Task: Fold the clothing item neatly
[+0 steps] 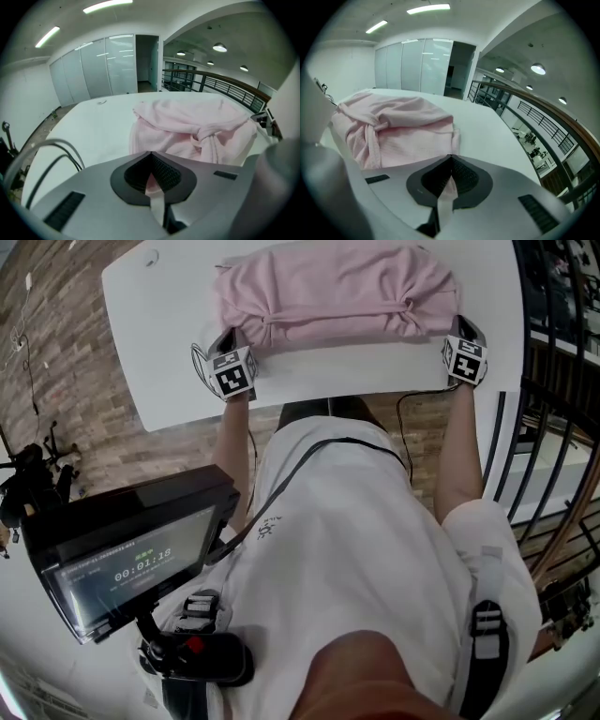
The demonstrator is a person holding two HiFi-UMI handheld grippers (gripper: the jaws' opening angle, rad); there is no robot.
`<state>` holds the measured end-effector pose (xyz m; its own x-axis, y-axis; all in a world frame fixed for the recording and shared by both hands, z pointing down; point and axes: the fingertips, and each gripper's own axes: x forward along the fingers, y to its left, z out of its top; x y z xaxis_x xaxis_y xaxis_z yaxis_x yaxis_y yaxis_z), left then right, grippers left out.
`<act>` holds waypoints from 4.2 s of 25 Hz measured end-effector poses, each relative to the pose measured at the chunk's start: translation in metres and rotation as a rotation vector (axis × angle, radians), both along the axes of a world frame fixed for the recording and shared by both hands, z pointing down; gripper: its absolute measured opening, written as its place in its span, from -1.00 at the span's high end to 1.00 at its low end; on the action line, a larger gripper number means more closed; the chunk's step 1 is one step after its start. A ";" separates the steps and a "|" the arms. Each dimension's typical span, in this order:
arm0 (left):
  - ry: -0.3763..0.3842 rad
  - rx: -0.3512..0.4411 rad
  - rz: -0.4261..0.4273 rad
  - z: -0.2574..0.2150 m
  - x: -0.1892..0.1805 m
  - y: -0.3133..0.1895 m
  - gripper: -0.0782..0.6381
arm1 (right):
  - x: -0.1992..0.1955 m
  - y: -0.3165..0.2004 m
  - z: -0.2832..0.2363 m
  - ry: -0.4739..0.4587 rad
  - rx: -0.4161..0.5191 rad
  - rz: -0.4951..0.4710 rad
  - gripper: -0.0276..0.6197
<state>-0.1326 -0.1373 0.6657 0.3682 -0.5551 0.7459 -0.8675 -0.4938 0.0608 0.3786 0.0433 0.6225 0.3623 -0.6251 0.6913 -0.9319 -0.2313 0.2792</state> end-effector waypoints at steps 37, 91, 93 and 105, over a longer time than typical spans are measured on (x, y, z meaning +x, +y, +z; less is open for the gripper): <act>-0.038 0.188 0.150 -0.041 0.055 -0.091 0.77 | 0.038 -0.048 -0.039 0.094 0.001 0.013 0.91; 0.216 0.289 0.378 -0.146 0.117 -0.026 0.78 | -0.081 -0.034 -0.176 -0.068 0.490 -0.097 0.91; 0.231 0.244 0.361 -0.147 0.109 -0.010 0.78 | -0.106 -0.027 -0.173 -0.101 0.479 -0.122 0.91; 0.252 0.136 0.393 -0.127 0.117 0.039 0.78 | -0.202 -0.042 -0.120 -0.289 0.398 -0.297 0.91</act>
<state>-0.0155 -0.0986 0.5387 0.7292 -0.4242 0.5370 -0.5806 -0.7988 0.1574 0.1763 0.0015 0.5021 -0.0375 -0.9037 0.4265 -0.9985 0.0169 -0.0520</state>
